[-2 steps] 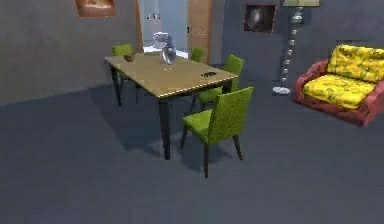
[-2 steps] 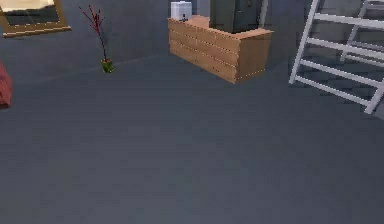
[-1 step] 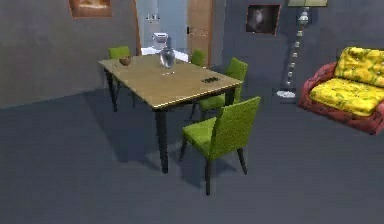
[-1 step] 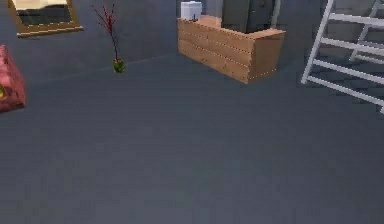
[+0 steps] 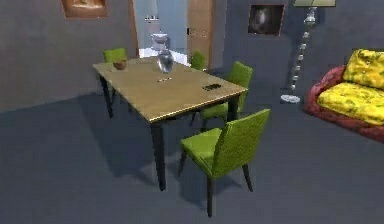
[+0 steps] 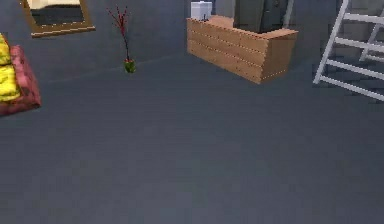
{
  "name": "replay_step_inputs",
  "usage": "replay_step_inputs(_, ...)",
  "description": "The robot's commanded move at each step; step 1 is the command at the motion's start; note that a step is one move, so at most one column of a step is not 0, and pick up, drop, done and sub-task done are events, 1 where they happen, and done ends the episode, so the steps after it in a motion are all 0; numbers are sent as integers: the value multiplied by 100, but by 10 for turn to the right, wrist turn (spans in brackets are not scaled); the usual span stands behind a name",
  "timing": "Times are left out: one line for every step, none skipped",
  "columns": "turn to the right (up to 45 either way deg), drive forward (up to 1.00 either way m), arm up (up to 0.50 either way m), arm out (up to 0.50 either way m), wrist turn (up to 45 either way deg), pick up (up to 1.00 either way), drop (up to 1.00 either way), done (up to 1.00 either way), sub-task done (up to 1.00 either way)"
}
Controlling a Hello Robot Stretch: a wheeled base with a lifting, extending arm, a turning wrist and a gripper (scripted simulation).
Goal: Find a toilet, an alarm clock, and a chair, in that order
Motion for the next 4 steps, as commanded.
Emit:
replay_step_inputs(450, 0, 0, 0, 0, 0, 0, 0, 0)
replay_step_inputs(180, 0, 0, 0, 0, 0, 0, 0, 0)
replay_step_inputs(0, 35, 0, 0, 0, 0, 0, 0, 0)
replay_step_inputs(-450, 0, 0, 0, 0, 0, 0, 0, 0)
